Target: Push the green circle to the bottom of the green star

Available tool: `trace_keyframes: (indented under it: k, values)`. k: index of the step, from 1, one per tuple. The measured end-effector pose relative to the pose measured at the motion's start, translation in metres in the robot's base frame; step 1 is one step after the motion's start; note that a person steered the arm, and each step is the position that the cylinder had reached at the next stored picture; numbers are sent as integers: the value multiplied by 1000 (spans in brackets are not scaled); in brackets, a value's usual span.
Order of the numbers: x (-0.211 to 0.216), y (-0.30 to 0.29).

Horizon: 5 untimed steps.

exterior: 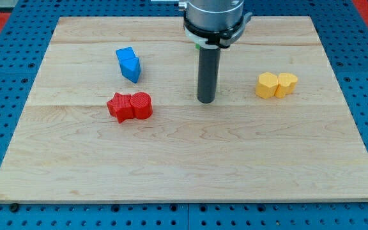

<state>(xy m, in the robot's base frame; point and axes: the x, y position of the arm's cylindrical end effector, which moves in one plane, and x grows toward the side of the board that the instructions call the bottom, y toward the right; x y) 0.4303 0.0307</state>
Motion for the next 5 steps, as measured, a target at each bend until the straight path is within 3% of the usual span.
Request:
trace_keyframes:
  k: [5]
  values:
    - [-96, 15]
